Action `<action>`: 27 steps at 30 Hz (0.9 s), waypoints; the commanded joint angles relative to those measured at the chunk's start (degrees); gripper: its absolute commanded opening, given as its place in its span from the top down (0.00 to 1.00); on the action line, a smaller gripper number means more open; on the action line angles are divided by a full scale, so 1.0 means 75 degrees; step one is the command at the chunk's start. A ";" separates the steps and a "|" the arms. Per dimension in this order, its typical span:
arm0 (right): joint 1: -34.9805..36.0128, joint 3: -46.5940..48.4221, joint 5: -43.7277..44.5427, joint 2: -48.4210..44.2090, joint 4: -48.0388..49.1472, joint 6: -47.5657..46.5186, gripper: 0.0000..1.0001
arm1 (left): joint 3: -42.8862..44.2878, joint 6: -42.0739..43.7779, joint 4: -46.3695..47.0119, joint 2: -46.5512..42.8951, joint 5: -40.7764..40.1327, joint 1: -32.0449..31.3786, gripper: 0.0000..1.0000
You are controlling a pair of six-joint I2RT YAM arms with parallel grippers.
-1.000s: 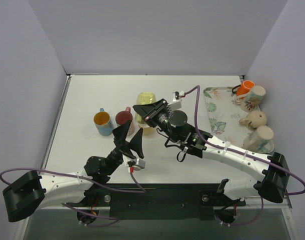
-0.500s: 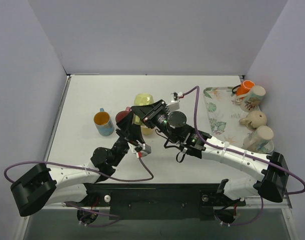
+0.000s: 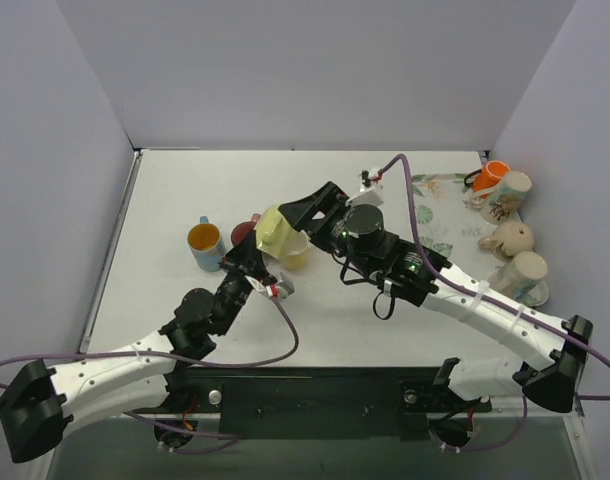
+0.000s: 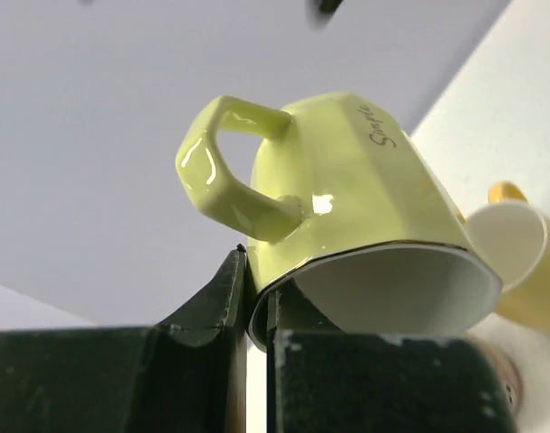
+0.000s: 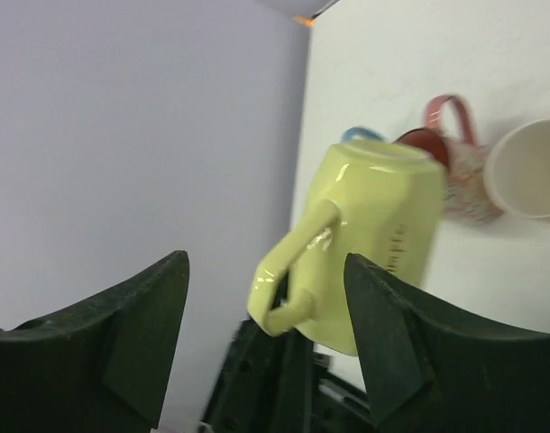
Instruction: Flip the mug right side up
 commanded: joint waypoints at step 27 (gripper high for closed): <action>-0.1692 -0.0550 0.2395 -0.2481 -0.4747 -0.3905 0.14 | 1.2496 -0.3459 -1.7205 0.5855 0.5079 0.9023 1.00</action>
